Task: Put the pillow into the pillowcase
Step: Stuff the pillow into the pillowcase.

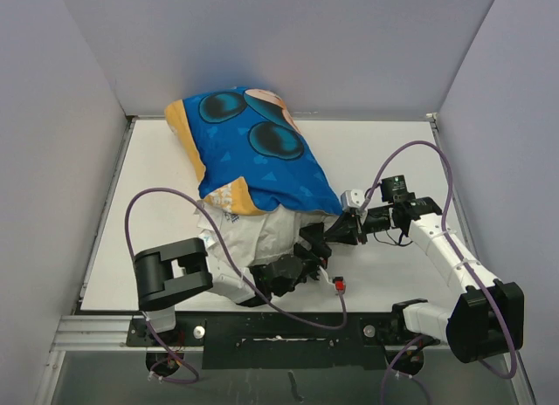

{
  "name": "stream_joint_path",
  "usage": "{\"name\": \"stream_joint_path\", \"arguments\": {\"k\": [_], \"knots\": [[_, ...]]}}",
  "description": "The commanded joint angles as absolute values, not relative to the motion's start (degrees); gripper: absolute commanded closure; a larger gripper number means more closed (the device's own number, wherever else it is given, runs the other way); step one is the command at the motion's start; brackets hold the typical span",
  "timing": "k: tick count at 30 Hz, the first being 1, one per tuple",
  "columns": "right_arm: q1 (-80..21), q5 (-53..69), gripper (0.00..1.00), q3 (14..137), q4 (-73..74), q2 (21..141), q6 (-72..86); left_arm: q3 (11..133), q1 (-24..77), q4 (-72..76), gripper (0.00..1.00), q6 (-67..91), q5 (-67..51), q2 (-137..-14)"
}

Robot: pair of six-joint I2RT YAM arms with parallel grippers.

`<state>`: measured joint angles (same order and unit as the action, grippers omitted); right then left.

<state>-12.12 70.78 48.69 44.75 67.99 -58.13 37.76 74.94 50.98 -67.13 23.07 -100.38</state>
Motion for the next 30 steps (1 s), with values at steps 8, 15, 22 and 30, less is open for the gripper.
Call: {"name": "stream_joint_path", "arguments": {"k": [8,15,22,30], "knots": [[-3.4,75.8,0.76,54.9,51.5,61.4,-61.3,39.4,72.3,67.9,1.00,-72.4,34.6,-100.0],[8.8,67.0,0.40,52.6,40.1,56.7,-47.4,42.2,70.0,22.1,1.00,-38.6,24.6,-68.9],[-2.0,62.3,0.08,44.1,23.5,58.9,-38.8,45.5,66.3,10.2,1.00,-28.9,19.6,-58.9],[-11.9,52.1,0.02,49.1,8.2,65.5,-20.8,52.1,66.0,5.3,1.00,-28.2,17.6,-59.1]]}}
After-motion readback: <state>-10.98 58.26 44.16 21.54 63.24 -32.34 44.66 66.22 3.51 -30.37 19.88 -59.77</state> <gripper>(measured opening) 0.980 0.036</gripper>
